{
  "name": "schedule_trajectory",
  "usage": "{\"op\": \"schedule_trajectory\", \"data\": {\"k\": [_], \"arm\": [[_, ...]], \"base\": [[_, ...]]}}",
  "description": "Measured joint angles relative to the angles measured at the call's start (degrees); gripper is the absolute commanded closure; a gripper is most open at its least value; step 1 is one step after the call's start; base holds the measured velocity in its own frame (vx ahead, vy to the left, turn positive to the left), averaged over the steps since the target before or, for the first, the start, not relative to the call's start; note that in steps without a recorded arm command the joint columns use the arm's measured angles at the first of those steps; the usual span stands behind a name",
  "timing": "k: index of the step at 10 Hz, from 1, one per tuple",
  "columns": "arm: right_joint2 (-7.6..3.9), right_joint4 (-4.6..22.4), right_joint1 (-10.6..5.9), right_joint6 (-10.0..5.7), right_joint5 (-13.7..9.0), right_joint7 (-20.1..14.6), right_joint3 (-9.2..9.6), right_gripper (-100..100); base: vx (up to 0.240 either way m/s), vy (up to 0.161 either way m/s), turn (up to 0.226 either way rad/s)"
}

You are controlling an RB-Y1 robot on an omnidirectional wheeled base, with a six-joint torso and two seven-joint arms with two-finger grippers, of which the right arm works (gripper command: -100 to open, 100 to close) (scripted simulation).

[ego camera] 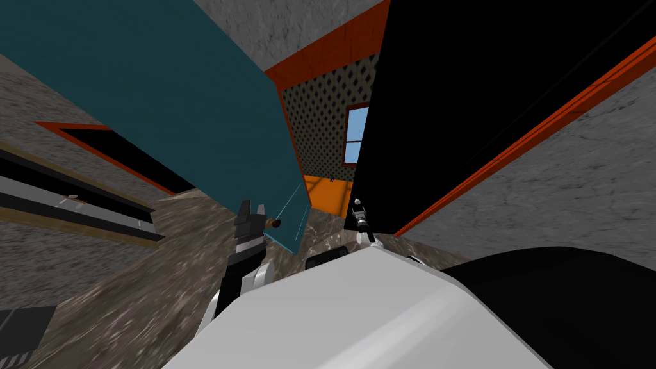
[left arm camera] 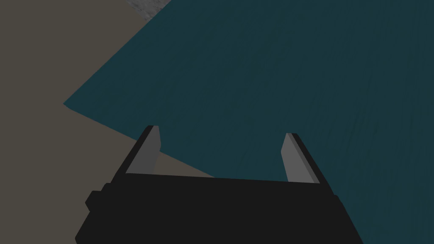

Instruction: Pull the door open

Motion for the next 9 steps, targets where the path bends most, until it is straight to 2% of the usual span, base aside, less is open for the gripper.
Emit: {"op": "schedule_trajectory", "data": {"k": [9], "arm": [[0.26,-2.0,1.42,-1.73,-5.8,-13.3,2.79,-100]], "base": [[-0.068,-0.019,0.051]]}}
